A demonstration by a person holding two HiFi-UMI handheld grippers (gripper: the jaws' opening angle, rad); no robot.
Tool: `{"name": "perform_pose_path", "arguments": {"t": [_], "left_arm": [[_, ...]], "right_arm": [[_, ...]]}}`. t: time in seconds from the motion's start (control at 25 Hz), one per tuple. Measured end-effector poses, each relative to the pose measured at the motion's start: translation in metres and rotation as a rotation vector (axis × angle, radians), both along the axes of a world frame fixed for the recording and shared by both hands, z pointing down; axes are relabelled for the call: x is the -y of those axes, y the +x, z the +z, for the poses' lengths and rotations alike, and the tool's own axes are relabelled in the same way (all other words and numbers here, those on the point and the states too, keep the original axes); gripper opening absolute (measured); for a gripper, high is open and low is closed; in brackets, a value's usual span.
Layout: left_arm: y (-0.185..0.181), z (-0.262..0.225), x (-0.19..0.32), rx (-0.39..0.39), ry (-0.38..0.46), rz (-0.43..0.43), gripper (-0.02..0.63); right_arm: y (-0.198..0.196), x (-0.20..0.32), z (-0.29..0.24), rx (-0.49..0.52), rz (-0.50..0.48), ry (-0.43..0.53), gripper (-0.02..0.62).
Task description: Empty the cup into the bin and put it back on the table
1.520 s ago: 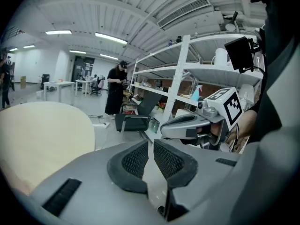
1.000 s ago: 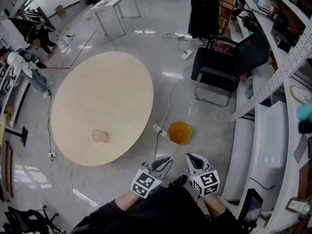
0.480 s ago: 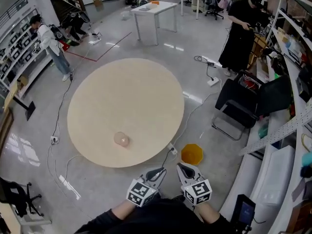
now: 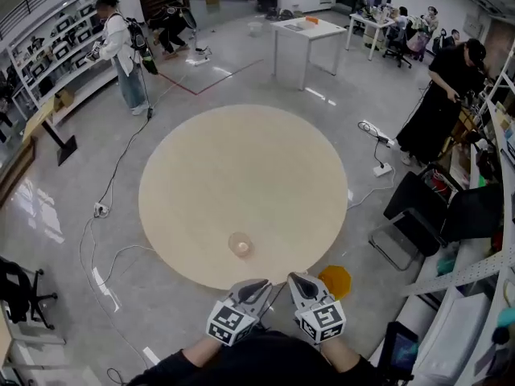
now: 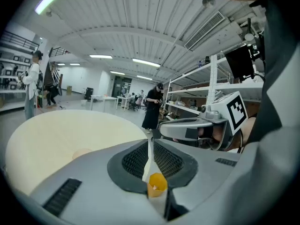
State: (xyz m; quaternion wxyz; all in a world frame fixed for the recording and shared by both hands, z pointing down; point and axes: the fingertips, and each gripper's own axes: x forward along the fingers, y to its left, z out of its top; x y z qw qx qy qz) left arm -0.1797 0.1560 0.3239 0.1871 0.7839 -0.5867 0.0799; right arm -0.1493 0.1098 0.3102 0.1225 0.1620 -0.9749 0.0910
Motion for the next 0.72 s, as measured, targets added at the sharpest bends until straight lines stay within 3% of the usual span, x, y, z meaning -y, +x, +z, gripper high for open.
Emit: {"name": "perform_pose_path", "arguments": {"t": [0.32, 0.72], "left_arm": [[-0.070, -0.003, -0.009, -0.007, 0.028, -0.115, 0.054], [-0.089, -0.009, 0.001, 0.006, 0.039, -0.229, 0.054]], "right_arm": [[-0.069, -0.011, 0.000, -0.007, -0.104, 0.013, 0.017], [-0.099, -0.007, 0.000, -0.006, -0.255, 0.025, 0.017]]}}
